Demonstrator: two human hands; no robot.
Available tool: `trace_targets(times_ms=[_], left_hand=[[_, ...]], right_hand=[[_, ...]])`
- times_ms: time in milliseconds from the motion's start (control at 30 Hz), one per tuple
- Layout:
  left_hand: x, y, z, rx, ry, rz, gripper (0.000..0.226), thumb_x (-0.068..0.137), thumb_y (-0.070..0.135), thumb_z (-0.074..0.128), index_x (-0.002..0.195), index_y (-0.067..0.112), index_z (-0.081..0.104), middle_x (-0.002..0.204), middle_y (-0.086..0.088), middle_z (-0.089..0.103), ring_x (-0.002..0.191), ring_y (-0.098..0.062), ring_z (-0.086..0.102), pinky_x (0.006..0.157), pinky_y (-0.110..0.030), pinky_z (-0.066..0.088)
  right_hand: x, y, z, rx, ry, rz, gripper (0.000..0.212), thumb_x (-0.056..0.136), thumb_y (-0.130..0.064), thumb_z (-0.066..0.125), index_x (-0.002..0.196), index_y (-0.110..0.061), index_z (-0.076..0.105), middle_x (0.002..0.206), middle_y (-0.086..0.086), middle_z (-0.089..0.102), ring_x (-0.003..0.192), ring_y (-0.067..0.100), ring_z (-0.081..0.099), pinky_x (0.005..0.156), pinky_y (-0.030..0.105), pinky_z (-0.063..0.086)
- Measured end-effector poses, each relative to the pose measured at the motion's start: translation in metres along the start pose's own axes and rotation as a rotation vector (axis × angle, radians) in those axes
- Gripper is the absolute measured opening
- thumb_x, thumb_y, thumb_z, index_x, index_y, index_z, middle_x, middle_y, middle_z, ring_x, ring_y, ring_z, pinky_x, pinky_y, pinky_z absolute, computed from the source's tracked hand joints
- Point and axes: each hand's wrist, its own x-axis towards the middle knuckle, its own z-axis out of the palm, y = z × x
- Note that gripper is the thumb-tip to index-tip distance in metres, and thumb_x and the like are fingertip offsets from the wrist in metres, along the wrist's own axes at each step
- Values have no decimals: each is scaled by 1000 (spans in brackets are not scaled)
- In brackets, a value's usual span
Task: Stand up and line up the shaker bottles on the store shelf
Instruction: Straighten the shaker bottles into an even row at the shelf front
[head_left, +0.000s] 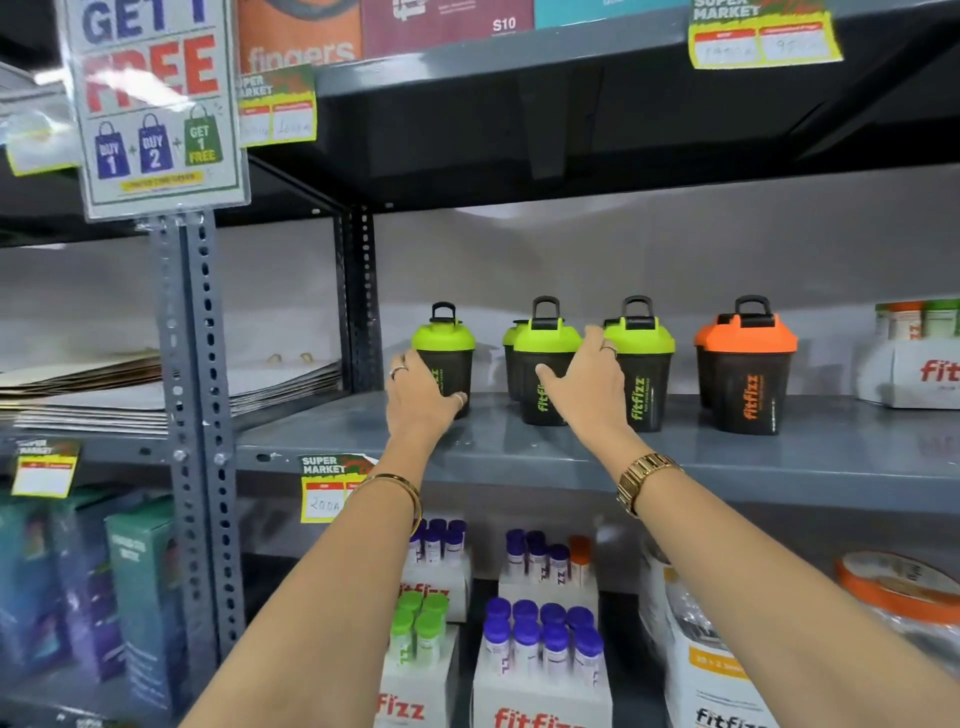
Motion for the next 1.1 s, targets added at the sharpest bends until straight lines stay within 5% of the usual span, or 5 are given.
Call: trace_targets(times_ms=[467,733,833,1100], left_hand=[[45,-25,22,-260,-421,-318,97,68,34,80,139,4,21,144,-17,36,132,-33,39,111,-41,35],[63,-37,30,-370,-422,-305,78,63,20,85,127,0,44,130,-14,56,120,-30,52,105,-41,43],[65,-43,25,-347,-422,-293,73,65,23,84,124,3,45,128,-13,56,116,-28,52,95,-32,43],[68,-55,12,-245,-412,-296,81,69,34,80,130,2,39,137,-13,47,126,-29,45,100,-33,39]], right_hand=[[21,7,32,178,-327,498,106,68,-37,81,142,1,15,144,20,40,129,36,44,100,42,41],[25,8,36,78,-408,466,86,77,-37,73,137,4,28,134,19,51,122,34,52,98,42,46],[26,1,39,41,-443,434,87,77,-39,73,137,5,27,134,19,51,122,34,51,99,42,45],[24,-16,53,-2,-439,391,76,80,-39,70,130,5,34,134,18,50,123,33,51,96,40,45]])
